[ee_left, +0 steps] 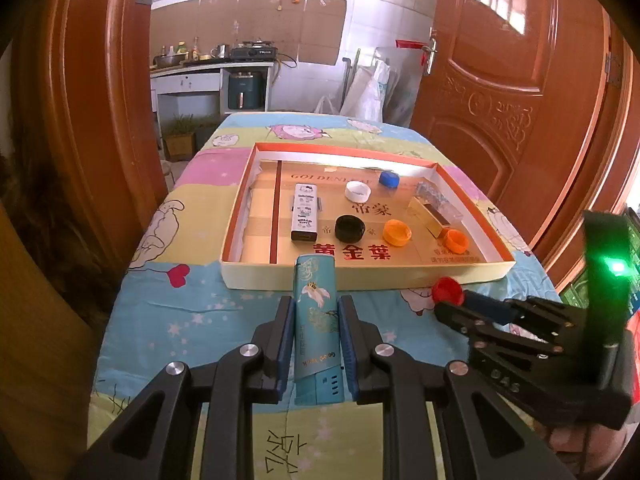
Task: Organize rigid objects
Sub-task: 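Carry the teal tube and red cap over the tray with both tools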
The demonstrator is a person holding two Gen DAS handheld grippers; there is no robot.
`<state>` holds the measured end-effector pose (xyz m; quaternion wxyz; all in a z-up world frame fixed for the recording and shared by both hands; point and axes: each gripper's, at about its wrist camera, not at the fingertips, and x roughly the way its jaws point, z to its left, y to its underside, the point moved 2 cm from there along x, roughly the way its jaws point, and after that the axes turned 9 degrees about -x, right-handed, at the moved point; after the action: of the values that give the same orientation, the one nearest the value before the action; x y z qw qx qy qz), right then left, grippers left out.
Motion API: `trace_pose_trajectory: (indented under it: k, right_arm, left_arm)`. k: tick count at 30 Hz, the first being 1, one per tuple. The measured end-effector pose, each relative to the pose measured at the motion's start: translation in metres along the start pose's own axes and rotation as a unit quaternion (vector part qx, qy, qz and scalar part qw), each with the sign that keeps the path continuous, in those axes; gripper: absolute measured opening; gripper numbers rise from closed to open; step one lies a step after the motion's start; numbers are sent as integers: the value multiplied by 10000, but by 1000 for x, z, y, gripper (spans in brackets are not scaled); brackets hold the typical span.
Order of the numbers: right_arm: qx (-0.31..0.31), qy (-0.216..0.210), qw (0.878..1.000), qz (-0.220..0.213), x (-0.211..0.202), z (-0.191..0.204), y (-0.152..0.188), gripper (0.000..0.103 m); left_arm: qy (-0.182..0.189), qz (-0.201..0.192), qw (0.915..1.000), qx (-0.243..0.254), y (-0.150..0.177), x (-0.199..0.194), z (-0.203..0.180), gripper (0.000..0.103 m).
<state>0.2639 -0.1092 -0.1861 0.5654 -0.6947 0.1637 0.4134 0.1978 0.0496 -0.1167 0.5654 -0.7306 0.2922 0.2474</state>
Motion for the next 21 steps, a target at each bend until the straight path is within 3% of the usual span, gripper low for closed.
trace_pose_trajectory:
  k: [21]
  right_arm:
    - [-358, -26, 9979, -542, -55, 6, -34, 28]
  left_arm:
    - [-18, -328, 9994, 111, -27, -16, -16, 22]
